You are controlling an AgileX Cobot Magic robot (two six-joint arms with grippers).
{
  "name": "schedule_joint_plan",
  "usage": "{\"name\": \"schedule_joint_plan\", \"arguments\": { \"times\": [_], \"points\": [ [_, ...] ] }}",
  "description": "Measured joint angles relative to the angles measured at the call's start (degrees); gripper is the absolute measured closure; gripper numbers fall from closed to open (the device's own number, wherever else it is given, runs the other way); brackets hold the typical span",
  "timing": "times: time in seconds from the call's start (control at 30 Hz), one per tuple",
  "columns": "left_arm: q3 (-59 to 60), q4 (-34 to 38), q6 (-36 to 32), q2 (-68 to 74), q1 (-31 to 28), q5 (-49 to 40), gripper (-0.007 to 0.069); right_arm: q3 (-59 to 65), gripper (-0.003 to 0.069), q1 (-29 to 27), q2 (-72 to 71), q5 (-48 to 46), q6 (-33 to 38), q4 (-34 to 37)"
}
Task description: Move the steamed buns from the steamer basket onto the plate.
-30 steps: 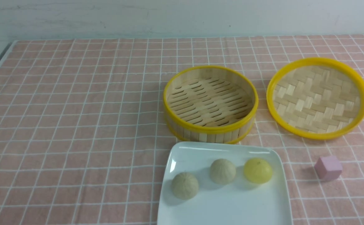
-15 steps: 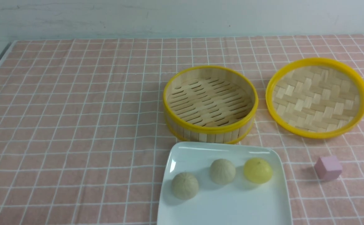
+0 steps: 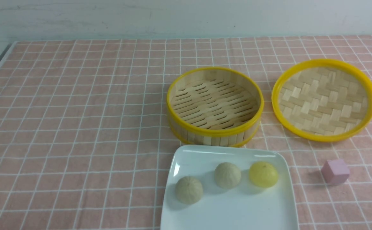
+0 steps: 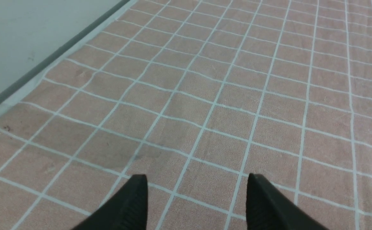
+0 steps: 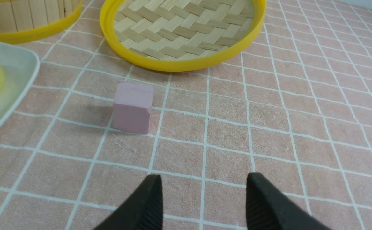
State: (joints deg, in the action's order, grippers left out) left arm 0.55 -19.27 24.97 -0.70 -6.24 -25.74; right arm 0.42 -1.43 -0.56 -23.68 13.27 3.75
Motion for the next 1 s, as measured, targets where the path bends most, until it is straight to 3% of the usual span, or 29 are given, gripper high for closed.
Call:
{"name": "schedule_joint_plan", "arguments": {
  "times": [0.67, 1.0],
  "points": [
    [0.6, 0.0, -0.1, 0.0, 0.0, 2.2, 0.0204, 0.0, 0.029, 0.0, 0.0, 0.0, 0.0, 0.0],
    [0.6, 10.0, -14.5, 0.0, 0.0, 3.0, 0.0204, 0.0, 0.029, 0.0, 0.0, 0.0, 0.0, 0.0]
  ]
}}
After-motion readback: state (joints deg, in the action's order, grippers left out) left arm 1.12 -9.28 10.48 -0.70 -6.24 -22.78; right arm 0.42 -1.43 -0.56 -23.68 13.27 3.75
